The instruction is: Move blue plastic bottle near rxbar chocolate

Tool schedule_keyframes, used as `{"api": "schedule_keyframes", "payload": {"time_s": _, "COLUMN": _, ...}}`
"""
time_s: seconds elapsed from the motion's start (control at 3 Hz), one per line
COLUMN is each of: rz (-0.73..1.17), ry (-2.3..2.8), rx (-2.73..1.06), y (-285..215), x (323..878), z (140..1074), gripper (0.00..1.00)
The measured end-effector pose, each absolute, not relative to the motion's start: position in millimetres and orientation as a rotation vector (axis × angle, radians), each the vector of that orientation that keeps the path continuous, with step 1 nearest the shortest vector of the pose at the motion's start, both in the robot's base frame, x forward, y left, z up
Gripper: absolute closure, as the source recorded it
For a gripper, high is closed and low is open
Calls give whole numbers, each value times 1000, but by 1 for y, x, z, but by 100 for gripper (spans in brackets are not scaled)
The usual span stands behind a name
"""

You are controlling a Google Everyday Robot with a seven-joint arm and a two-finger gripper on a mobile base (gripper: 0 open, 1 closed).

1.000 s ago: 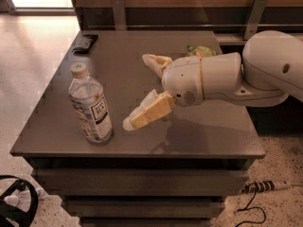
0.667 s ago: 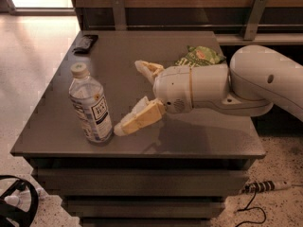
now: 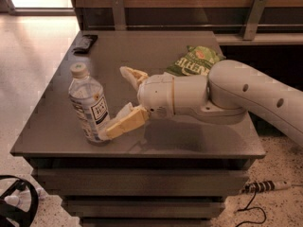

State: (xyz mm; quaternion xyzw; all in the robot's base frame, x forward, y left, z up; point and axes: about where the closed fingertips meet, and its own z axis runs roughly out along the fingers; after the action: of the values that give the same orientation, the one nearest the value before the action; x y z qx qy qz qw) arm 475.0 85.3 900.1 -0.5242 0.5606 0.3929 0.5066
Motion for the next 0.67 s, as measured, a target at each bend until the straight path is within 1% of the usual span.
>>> {"api": "schedule_keyframes", "payload": {"time_s": 0.33, "rz": 982, "ry": 1310, "rx": -1256, "y": 102, "x": 477, "z": 898, "gripper": 0}}
{"api": "schedule_keyframes", "payload": {"time_s": 0.67, "rz": 1005, "ry": 1286, "rx": -1254, "y": 116, "x": 475, "z": 895, "gripper": 18}}
